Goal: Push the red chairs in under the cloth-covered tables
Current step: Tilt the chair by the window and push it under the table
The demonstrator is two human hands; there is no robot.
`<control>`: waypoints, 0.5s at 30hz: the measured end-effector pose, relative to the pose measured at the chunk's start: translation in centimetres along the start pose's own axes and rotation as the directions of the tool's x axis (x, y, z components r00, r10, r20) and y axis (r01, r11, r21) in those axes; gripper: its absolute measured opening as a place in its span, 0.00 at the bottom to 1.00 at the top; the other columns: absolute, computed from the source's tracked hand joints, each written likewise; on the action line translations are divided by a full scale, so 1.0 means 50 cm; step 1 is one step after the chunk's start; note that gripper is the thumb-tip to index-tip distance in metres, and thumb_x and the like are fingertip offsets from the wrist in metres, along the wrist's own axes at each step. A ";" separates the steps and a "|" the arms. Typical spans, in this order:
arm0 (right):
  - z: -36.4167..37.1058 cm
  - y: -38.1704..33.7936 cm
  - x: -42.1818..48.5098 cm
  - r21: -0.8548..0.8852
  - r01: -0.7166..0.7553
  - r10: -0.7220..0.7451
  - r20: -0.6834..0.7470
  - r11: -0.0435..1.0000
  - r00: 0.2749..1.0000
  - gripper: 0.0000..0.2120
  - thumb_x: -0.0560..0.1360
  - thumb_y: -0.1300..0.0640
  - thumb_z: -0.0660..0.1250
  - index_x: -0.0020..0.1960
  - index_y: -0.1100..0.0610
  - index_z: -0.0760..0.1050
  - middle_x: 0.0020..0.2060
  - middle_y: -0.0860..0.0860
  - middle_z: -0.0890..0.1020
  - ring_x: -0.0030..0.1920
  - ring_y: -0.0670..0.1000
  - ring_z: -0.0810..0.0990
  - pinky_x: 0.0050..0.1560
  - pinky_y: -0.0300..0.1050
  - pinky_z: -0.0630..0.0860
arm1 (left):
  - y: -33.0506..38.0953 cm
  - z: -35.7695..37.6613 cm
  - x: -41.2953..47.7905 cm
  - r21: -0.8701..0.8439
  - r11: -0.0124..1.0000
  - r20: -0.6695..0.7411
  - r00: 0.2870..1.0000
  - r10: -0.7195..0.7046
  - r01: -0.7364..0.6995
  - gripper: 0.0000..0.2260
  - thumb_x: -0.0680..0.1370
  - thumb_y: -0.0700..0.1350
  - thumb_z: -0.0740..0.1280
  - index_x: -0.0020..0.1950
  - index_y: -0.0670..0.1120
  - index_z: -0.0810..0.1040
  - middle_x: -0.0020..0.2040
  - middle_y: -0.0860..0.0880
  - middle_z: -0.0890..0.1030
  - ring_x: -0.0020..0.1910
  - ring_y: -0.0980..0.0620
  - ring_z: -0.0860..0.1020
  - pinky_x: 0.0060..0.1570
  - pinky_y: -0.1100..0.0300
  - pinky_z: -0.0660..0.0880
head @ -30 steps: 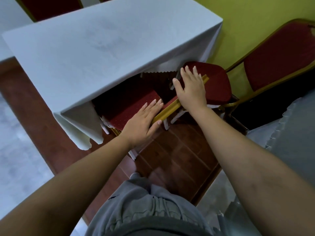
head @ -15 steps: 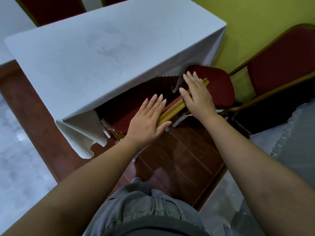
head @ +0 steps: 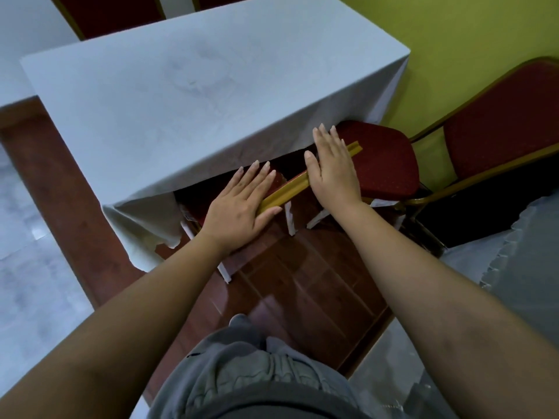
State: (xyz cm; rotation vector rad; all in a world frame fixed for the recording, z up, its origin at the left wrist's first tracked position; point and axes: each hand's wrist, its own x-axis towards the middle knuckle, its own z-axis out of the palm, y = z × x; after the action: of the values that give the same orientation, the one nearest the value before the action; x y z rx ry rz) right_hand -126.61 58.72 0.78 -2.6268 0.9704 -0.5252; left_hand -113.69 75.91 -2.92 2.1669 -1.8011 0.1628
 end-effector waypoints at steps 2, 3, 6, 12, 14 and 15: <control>0.000 0.002 0.002 -0.012 -0.008 0.008 0.008 1.000 1.000 0.28 0.82 0.46 0.48 0.78 0.59 0.55 0.77 0.54 0.57 0.78 0.52 0.50 0.76 0.47 0.46 | 0.003 -0.003 0.001 -0.015 0.999 0.028 0.999 -0.028 0.029 0.30 0.82 0.61 0.49 0.78 0.43 0.59 0.78 0.46 0.59 0.78 0.50 0.53 0.77 0.51 0.51; 0.000 0.002 0.001 -0.014 -0.015 0.015 0.012 1.000 1.000 0.28 0.82 0.46 0.47 0.78 0.59 0.55 0.77 0.55 0.57 0.78 0.52 0.50 0.77 0.48 0.46 | 0.005 -0.004 0.000 -0.021 0.999 0.037 0.999 -0.038 0.039 0.30 0.82 0.61 0.49 0.78 0.44 0.58 0.78 0.47 0.58 0.78 0.51 0.52 0.77 0.52 0.50; -0.002 0.003 -0.007 0.003 -0.037 0.037 0.014 0.999 0.999 0.29 0.82 0.44 0.47 0.78 0.58 0.54 0.77 0.55 0.57 0.78 0.51 0.50 0.77 0.48 0.47 | 0.008 -0.004 -0.001 -0.054 0.997 0.056 0.997 -0.055 0.058 0.31 0.81 0.62 0.47 0.79 0.45 0.56 0.79 0.48 0.56 0.78 0.52 0.49 0.77 0.53 0.47; 0.001 0.001 -0.009 0.025 -0.038 0.039 -0.013 0.999 0.999 0.28 0.82 0.44 0.48 0.77 0.58 0.57 0.77 0.54 0.59 0.78 0.51 0.52 0.77 0.48 0.48 | 0.020 -0.013 0.008 -0.152 0.988 0.041 0.999 -0.036 0.042 0.28 0.82 0.59 0.48 0.79 0.47 0.54 0.79 0.49 0.53 0.78 0.54 0.48 0.77 0.54 0.46; 0.004 0.000 -0.010 0.030 -0.037 0.038 -0.034 0.999 0.999 0.27 0.82 0.46 0.49 0.77 0.59 0.58 0.76 0.55 0.61 0.77 0.52 0.53 0.77 0.49 0.49 | 0.031 -0.016 0.018 -0.175 0.984 0.037 0.999 -0.026 0.032 0.27 0.83 0.57 0.48 0.79 0.47 0.54 0.79 0.49 0.53 0.78 0.55 0.48 0.77 0.54 0.46; 0.005 0.000 -0.010 0.033 -0.034 0.035 -0.044 0.999 0.998 0.27 0.82 0.46 0.50 0.76 0.59 0.59 0.76 0.55 0.62 0.77 0.52 0.54 0.77 0.49 0.50 | 0.036 -0.017 0.025 -0.181 0.983 0.043 0.999 -0.029 0.036 0.27 0.83 0.57 0.48 0.79 0.46 0.54 0.79 0.49 0.53 0.78 0.55 0.47 0.77 0.55 0.46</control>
State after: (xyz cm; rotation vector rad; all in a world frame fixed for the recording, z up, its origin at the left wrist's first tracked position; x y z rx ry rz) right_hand -126.84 59.08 0.44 -2.5751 1.0106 -0.5884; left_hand -115.12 74.72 -1.48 2.0832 -1.7282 -0.0520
